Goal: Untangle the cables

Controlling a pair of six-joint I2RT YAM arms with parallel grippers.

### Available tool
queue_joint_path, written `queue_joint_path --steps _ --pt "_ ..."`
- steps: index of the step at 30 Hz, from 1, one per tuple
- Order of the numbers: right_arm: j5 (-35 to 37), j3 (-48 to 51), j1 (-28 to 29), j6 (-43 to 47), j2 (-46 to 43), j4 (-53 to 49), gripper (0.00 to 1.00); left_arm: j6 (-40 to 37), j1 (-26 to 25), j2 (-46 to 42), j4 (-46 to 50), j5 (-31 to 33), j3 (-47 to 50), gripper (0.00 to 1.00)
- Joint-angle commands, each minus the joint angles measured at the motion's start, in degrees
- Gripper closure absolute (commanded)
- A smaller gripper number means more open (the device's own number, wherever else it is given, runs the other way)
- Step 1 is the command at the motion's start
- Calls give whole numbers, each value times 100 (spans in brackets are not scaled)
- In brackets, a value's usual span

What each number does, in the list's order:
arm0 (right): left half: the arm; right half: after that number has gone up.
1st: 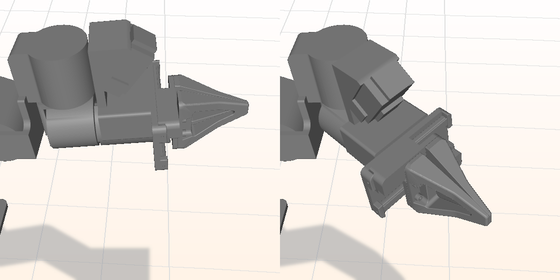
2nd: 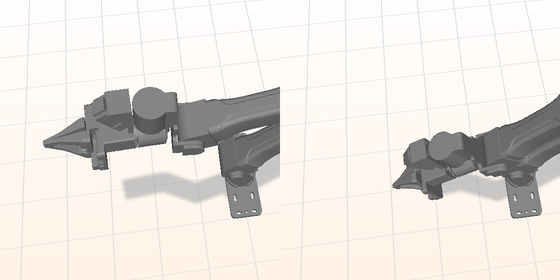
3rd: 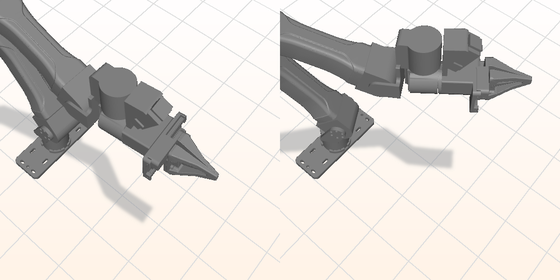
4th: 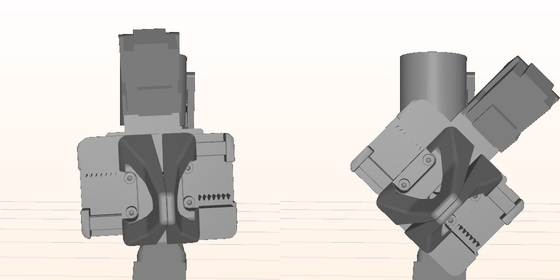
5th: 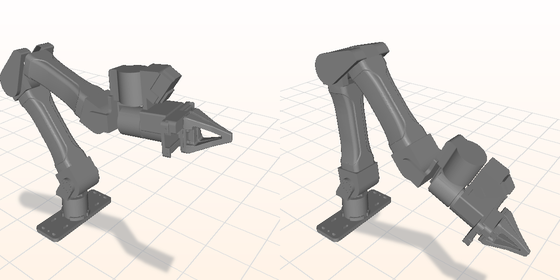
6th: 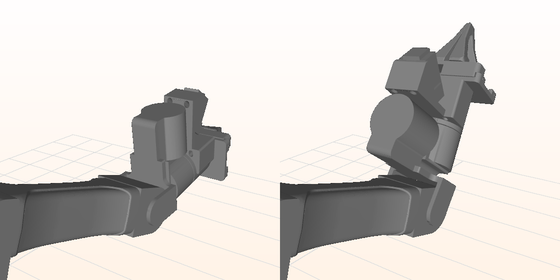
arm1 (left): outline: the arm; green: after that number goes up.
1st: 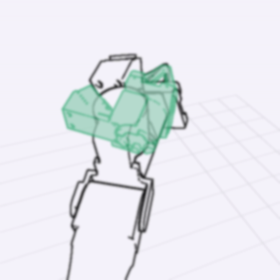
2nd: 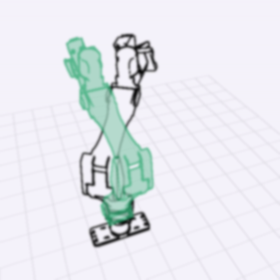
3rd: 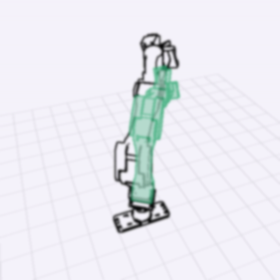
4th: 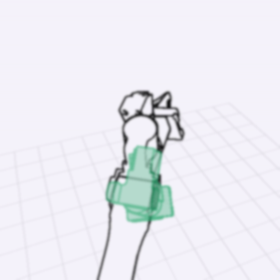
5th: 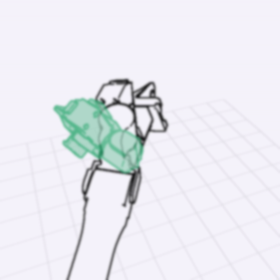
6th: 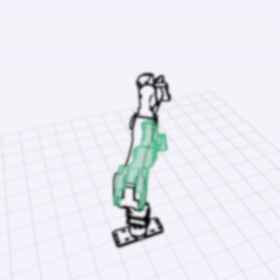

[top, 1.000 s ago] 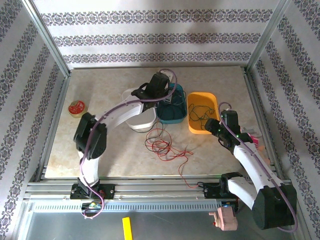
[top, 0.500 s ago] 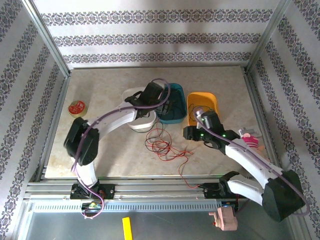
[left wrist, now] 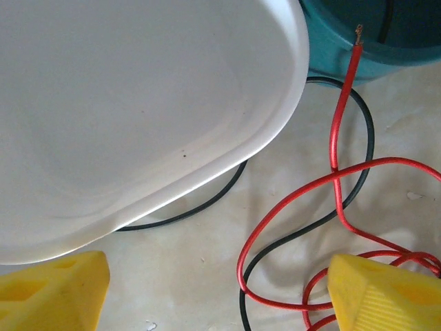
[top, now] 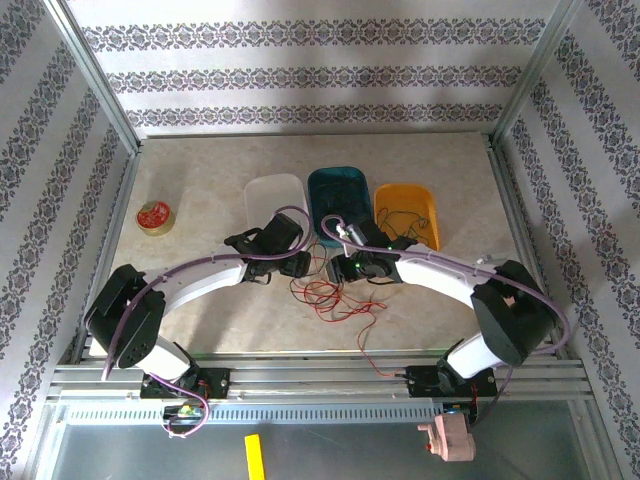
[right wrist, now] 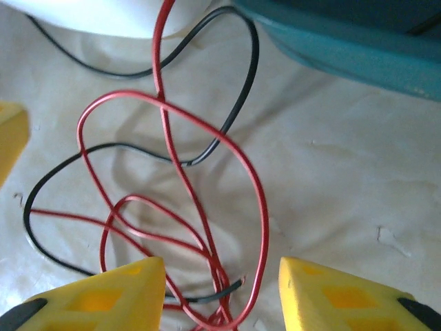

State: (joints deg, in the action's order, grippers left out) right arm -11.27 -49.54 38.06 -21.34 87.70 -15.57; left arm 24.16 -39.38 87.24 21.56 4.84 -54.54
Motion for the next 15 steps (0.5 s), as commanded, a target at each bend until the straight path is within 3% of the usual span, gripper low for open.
queue_joint_path --steps 1,15 --pt "42 -265 -129 -372 250 369 53 177 -44 -153 15 228 5 20" --pt "-326 -874 -380 -974 1312 1061 64 185 -44 -272 -55 281 124 21"
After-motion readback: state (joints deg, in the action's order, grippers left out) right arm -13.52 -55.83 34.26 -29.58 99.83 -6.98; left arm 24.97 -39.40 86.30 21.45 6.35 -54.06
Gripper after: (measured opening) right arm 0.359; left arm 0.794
